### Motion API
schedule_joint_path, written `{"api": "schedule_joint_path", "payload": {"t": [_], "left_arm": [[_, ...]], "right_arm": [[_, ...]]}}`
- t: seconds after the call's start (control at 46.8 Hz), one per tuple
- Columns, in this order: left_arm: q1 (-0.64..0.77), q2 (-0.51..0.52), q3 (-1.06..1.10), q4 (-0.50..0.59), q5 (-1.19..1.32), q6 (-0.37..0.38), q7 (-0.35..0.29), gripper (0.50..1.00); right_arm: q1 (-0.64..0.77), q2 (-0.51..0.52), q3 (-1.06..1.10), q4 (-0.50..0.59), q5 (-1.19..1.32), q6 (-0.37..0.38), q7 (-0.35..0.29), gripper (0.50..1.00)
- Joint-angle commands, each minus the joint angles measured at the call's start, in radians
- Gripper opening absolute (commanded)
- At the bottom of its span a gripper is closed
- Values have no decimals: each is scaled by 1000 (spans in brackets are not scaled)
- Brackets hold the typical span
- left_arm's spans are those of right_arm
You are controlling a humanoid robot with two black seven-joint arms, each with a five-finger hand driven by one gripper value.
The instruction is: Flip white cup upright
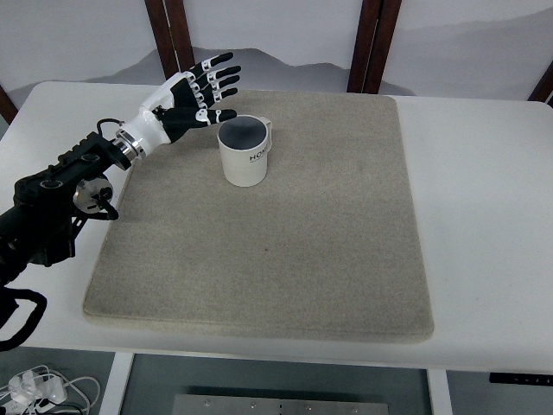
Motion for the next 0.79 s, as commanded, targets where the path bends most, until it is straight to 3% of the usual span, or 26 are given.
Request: {"api": "schedule_joint_path", "payload": {"t": [0.0, 0.171, 0.578, 0.77], "left_arm": [[-23, 21, -5, 0, -11, 0, 0, 996], [-77, 59, 0, 2, -89, 0, 0, 996], [-141, 45, -1, 72, -117, 0, 0, 984], [-149, 56, -1, 72, -310, 0, 0, 981]], "right_arm": [[0, 0, 0, -1, 0, 0, 0, 952], [0, 0, 0, -1, 0, 0, 0, 952], [0, 0, 0, 1, 0, 0, 0, 952], [0, 0, 0, -1, 0, 0, 0, 952]]}}
